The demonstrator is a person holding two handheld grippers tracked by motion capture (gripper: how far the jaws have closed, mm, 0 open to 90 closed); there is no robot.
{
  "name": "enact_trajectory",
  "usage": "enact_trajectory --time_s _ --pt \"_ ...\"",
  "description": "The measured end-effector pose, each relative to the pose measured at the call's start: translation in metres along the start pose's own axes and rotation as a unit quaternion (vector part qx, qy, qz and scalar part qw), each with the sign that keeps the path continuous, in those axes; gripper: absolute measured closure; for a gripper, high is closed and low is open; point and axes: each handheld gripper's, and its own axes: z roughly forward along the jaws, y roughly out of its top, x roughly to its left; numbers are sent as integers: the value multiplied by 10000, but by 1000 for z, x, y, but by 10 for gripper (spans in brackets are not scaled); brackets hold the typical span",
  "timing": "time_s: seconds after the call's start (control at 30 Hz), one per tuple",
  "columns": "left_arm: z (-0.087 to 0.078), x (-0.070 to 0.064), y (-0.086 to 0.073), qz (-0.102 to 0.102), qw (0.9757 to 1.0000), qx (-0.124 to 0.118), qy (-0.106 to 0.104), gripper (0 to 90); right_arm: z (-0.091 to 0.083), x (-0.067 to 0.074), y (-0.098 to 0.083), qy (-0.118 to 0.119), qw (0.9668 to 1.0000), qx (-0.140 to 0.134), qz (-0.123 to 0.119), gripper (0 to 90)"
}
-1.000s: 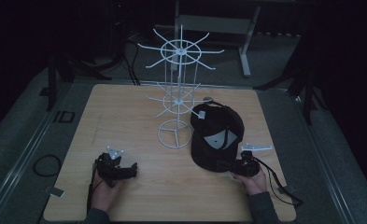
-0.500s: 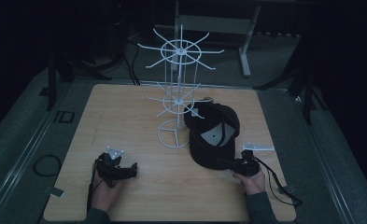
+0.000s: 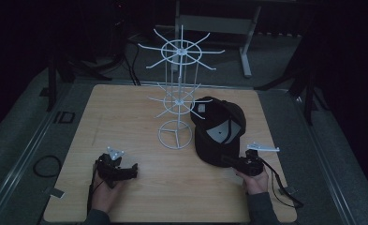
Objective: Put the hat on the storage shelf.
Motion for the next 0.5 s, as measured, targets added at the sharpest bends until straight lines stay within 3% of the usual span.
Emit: enact_trajectory --time_s 0.5 --pt "0 0 0 1 10000 1 0 2 -2 3 2 -474 9985 -228 -121 864"
